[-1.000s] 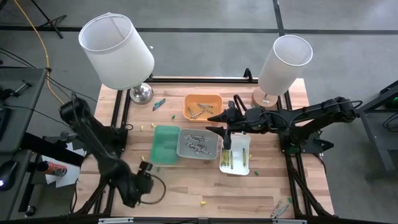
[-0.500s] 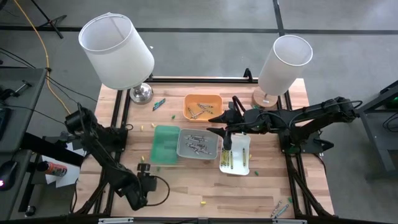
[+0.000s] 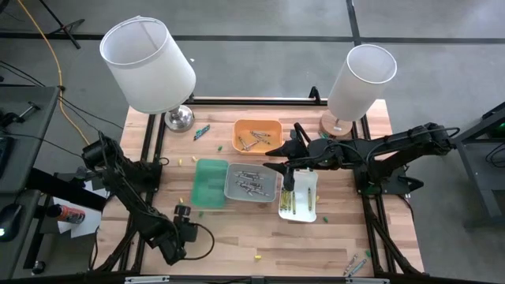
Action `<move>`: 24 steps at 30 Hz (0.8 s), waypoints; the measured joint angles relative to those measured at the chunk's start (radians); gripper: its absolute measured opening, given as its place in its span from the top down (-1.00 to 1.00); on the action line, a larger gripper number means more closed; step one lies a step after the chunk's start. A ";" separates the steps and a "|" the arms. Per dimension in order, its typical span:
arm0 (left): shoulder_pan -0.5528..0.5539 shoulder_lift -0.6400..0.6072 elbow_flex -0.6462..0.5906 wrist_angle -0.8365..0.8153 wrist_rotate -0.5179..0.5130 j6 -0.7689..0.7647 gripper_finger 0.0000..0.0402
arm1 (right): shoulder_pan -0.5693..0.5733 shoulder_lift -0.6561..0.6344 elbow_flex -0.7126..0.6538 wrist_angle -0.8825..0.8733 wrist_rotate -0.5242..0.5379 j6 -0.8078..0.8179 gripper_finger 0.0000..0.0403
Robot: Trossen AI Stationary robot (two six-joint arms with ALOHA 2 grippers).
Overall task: Sort crayons
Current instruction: Put the gray crayon into the yellow bin
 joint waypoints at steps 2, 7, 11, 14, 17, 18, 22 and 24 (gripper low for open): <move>0.000 0.000 0.000 0.010 0.010 0.000 0.15 | 0.000 0.000 0.000 0.000 0.000 0.000 0.20; 0.000 0.002 0.000 0.011 0.030 0.000 0.15 | 0.000 0.000 0.000 0.000 0.000 0.000 0.20; 0.001 0.018 0.000 0.012 0.031 0.001 0.15 | 0.000 0.000 0.000 0.001 0.000 0.000 0.20; 0.006 0.037 0.000 0.012 0.043 0.001 0.15 | 0.000 0.000 0.000 0.000 0.000 0.000 0.20; 0.006 0.052 0.001 0.013 0.060 0.017 0.15 | 0.000 0.000 0.000 0.000 0.001 0.000 0.20; 0.006 0.054 0.002 0.014 0.063 0.024 0.15 | 0.000 0.000 0.000 0.000 0.001 0.000 0.20; 0.014 0.057 0.003 0.015 0.068 0.025 0.17 | 0.000 0.000 0.000 0.001 0.001 0.000 0.20; 0.019 0.058 0.003 0.017 0.072 0.025 0.22 | 0.000 0.000 0.000 0.001 0.001 0.000 0.20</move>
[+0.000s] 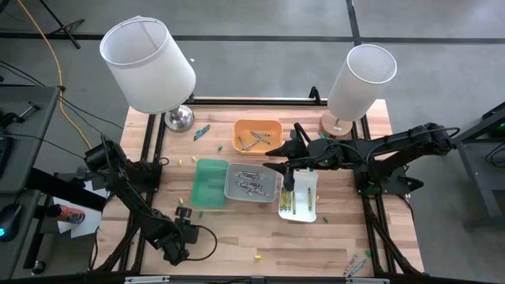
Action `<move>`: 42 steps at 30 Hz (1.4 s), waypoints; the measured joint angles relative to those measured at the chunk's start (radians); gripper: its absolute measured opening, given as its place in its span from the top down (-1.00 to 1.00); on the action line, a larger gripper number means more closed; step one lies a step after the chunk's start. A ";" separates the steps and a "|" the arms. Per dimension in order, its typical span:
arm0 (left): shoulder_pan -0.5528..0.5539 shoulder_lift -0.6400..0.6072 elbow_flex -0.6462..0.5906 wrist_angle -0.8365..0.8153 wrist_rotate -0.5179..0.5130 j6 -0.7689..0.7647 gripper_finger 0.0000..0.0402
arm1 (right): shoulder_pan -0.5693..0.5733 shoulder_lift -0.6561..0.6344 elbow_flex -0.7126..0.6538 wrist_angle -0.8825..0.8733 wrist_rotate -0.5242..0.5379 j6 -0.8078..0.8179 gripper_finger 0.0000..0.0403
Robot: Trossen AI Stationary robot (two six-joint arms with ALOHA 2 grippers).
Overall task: Sort crayons
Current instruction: Put the gray crayon into the yellow bin
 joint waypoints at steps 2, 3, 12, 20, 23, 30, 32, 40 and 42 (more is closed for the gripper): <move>0.006 0.000 0.000 0.001 0.004 0.000 0.33 | 0.000 0.000 0.000 0.000 0.000 0.000 0.20; 0.009 0.000 0.000 0.000 0.008 0.001 0.41 | 0.000 0.000 0.000 0.000 0.000 0.000 0.20; 0.031 0.001 -0.001 -0.003 0.007 0.002 0.96 | 0.000 0.000 0.000 -0.002 0.001 0.045 0.20; 0.045 0.001 -0.002 -0.004 -0.004 0.010 0.99 | 0.000 0.000 0.000 -0.007 0.001 0.045 0.20; 0.045 0.001 -0.002 -0.004 -0.009 0.010 0.99 | 0.000 0.000 0.000 -0.007 0.001 0.045 0.20; 0.045 -0.001 -0.002 -0.005 -0.016 0.011 1.00 | 0.000 0.000 0.000 -0.007 0.001 0.045 0.20; 0.046 -0.014 -0.006 -0.006 -0.016 0.030 1.00 | 0.000 0.000 0.000 -0.007 0.001 0.045 0.20; 0.060 -0.248 -0.007 -0.008 -0.030 0.088 1.00 | 0.000 0.000 0.000 -0.007 0.000 0.056 0.20; 0.078 -0.338 -0.007 -0.006 -0.060 0.080 1.00 | 0.000 0.000 0.000 -0.007 0.000 0.056 0.20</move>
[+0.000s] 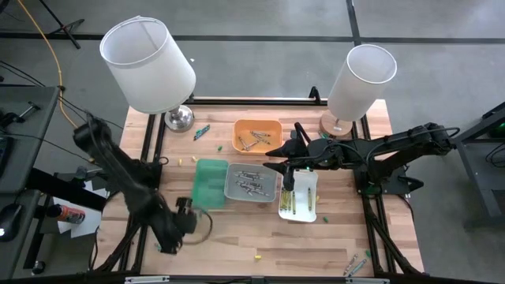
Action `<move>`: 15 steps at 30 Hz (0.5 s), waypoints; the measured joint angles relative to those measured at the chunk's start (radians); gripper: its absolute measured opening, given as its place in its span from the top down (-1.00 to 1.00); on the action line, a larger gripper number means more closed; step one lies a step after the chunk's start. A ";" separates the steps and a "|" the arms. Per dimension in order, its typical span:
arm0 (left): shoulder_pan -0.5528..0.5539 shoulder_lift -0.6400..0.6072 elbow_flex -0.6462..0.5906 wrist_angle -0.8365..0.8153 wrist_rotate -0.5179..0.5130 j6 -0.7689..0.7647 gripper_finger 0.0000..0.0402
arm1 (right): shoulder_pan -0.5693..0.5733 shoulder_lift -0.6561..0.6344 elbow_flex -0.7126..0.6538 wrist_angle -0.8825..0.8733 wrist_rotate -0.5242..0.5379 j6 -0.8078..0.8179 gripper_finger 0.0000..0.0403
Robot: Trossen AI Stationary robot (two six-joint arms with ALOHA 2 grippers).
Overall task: Sort crayons
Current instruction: Put the gray crayon into the yellow bin
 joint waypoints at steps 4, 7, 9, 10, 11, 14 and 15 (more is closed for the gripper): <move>0.060 -0.179 0.001 0.022 -0.138 -0.016 1.00 | 0.000 0.000 0.000 0.000 0.000 0.000 0.20; 0.129 -0.287 0.002 0.077 -0.320 0.029 1.00 | 0.000 0.000 0.000 0.000 0.000 0.000 0.20; 0.188 -0.340 0.002 0.140 -0.438 0.095 1.00 | 0.000 0.000 0.000 0.000 0.000 0.000 0.20; 0.222 -0.361 0.003 0.178 -0.479 0.141 1.00 | 0.000 0.000 0.000 0.000 0.000 0.000 0.20; 0.256 -0.379 0.003 0.218 -0.507 0.191 1.00 | 0.000 0.000 0.000 0.000 0.000 0.000 0.20; 0.373 -0.408 0.003 0.352 -0.512 0.352 1.00 | 0.000 0.000 0.000 0.002 0.000 0.000 0.20; 0.414 -0.412 0.002 0.405 -0.491 0.406 1.00 | 0.000 0.000 0.000 0.007 0.000 0.000 0.20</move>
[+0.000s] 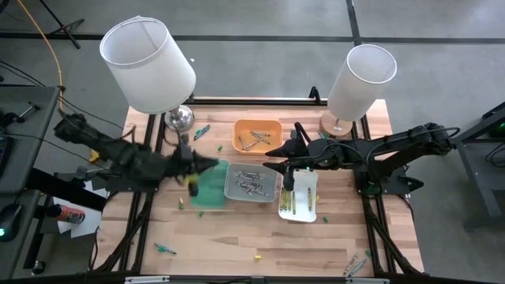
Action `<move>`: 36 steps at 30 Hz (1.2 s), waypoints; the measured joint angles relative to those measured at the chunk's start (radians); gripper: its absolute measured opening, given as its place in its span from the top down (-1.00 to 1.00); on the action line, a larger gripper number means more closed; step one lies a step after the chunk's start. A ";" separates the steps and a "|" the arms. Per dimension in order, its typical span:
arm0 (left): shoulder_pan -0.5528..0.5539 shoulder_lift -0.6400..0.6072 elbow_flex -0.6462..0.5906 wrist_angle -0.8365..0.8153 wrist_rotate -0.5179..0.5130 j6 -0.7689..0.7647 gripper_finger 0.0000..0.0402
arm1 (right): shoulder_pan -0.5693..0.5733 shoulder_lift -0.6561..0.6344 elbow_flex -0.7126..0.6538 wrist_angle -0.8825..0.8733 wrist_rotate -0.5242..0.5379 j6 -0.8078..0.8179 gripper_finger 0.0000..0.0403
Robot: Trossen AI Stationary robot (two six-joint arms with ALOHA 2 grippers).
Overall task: Sort crayons
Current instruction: Put the gray crayon into the yellow bin
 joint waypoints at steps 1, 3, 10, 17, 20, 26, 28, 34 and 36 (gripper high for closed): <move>0.040 -0.001 -0.005 0.066 0.040 0.047 1.00 | 0.000 0.000 0.000 0.007 0.000 0.000 0.20; 0.119 -0.002 -0.035 0.230 0.161 0.121 1.00 | 0.000 0.000 0.000 0.026 0.000 -0.001 0.20; 0.319 0.046 -0.271 0.841 0.495 -0.006 1.00 | 0.001 0.000 0.000 0.063 -0.003 -0.003 0.20; 0.338 0.096 -0.349 1.054 0.509 -0.040 1.00 | 0.003 0.000 0.000 0.063 -0.039 -0.003 0.20; 0.338 0.103 -0.350 1.055 0.509 -0.040 1.00 | 0.003 0.000 0.000 0.063 -0.039 -0.003 0.20; 0.339 0.103 -0.350 1.055 0.509 -0.001 1.00 | 0.000 0.000 0.000 0.065 -0.039 -0.003 0.20; 0.339 0.103 -0.350 1.055 0.507 0.004 1.00 | 0.000 0.000 0.000 0.065 -0.039 -0.003 0.20; 0.347 0.103 -0.350 1.055 0.505 0.004 1.00 | 0.000 0.000 0.000 0.065 -0.039 -0.003 0.20; 0.352 0.103 -0.350 1.054 0.506 0.002 1.00 | 0.000 0.000 0.000 0.065 -0.039 -0.003 0.20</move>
